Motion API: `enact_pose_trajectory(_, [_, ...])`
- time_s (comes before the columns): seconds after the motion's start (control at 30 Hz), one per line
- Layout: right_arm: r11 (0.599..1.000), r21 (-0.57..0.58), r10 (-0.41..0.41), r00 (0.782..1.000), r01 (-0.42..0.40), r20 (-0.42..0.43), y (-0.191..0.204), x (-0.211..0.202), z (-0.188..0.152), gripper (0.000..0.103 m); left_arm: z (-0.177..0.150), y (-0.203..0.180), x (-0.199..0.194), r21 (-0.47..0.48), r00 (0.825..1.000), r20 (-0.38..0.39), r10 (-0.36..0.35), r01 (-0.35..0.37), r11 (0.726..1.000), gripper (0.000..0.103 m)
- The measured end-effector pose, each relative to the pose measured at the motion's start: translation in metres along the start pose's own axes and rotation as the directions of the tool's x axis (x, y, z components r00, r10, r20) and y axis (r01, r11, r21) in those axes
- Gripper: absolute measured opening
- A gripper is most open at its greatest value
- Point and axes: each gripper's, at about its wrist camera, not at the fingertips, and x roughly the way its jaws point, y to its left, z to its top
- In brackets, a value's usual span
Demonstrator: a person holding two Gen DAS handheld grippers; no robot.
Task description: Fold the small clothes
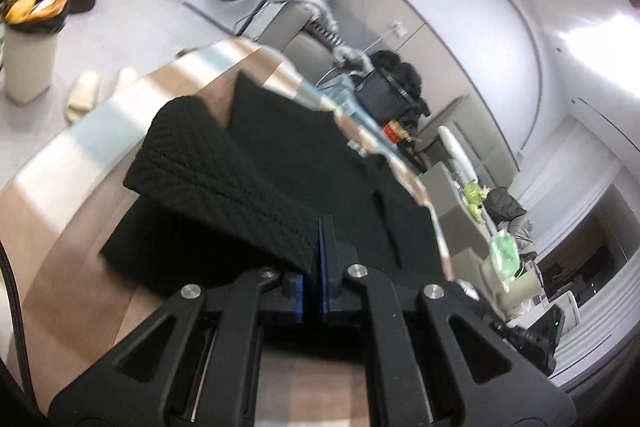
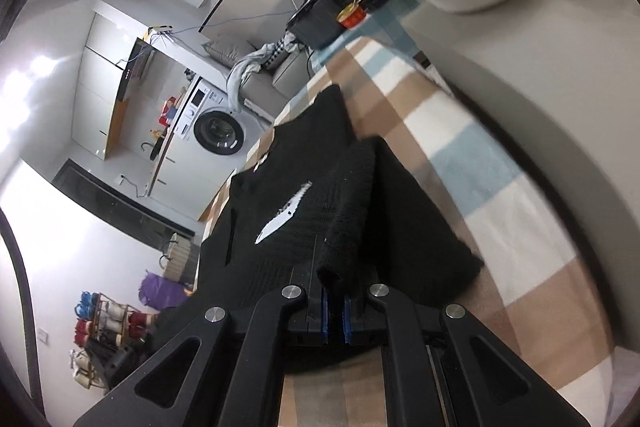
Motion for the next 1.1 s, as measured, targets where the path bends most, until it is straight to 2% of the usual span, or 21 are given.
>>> enact_pose_trajectory(0.1, [1.000, -0.019, 0.009, 1.000, -0.009, 0.007, 0.004, 0.004, 0.001, 0.005, -0.005, 0.013, 0.003, -0.047, 1.000, -0.010, 0.004, -0.004, 0.999, 0.003])
enact_pose_trajectory(0.33, [0.997, -0.079, 0.011, 0.998, -0.006, 0.068, 0.033, 0.021, 0.025, 0.005, 0.040, -0.001, 0.050, 0.023, 1.000, -0.001, 0.022, -0.022, 0.999, 0.003])
enact_pose_trajectory(0.4, [0.992, -0.116, -0.050, 0.996, 0.058, 0.068, 0.038, 0.031, 0.031, 0.005, 0.045, 0.004, 0.066, 0.015, 0.998, -0.054, 0.045, -0.044, 0.999, 0.003])
enact_pose_trajectory(0.43, [0.985, -0.139, -0.097, 0.994, 0.102, 0.047, 0.037, 0.035, 0.031, 0.005, 0.044, 0.007, 0.069, 0.014, 0.996, -0.072, 0.054, -0.053, 0.998, 0.003])
enact_pose_trajectory(0.53, [0.970, -0.167, -0.186, 0.982, 0.177, -0.042, 0.025, 0.041, 0.024, 0.014, 0.027, 0.025, 0.068, 0.009, 0.986, -0.136, 0.099, -0.098, 0.995, 0.004])
enact_pose_trajectory(0.6, [0.947, -0.196, -0.271, 0.960, 0.253, -0.066, 0.014, 0.041, 0.018, 0.020, 0.018, 0.035, 0.065, 0.018, 0.973, -0.176, 0.150, -0.149, 0.989, 0.012])
enact_pose_trajectory(0.67, [0.936, -0.223, -0.295, 0.952, 0.273, -0.074, 0.008, 0.037, 0.016, 0.027, 0.015, 0.043, 0.057, 0.032, 0.965, -0.173, 0.199, -0.197, 0.980, 0.035])
enact_pose_trajectory(0.8, [0.928, -0.254, -0.279, 0.960, 0.273, 0.012, 0.006, 0.018, 0.022, 0.063, 0.029, 0.051, 0.038, 0.036, 0.972, -0.100, 0.212, -0.210, 0.977, 0.057])
enact_pose_trajectory(0.83, [0.930, -0.254, -0.269, 0.963, 0.267, 0.027, 0.005, 0.018, 0.026, 0.064, 0.032, 0.052, 0.038, 0.045, 0.971, -0.085, 0.222, -0.219, 0.975, 0.066])
enact_pose_trajectory(0.87, [0.935, -0.247, -0.255, 0.967, 0.253, 0.022, 0.004, 0.021, 0.029, 0.064, 0.036, 0.053, 0.040, 0.057, 0.970, -0.075, 0.233, -0.229, 0.972, 0.071])
enact_pose_trajectory(0.93, [0.948, -0.230, -0.227, 0.974, 0.218, -0.013, 0.000, 0.033, 0.034, 0.064, 0.042, 0.055, 0.051, 0.076, 0.967, -0.090, 0.237, -0.231, 0.970, 0.071])
enact_pose_trajectory(1.03, [0.952, -0.234, -0.220, 0.973, 0.199, -0.065, 0.001, 0.051, 0.033, 0.064, 0.046, 0.058, 0.071, 0.073, 0.965, -0.148, 0.214, -0.205, 0.976, 0.071])
enact_pose_trajectory(1.1, [0.946, -0.258, -0.225, 0.971, 0.197, -0.085, 0.005, 0.062, 0.030, 0.064, 0.044, 0.056, 0.082, 0.088, 0.961, -0.169, 0.220, -0.207, 0.974, 0.067])
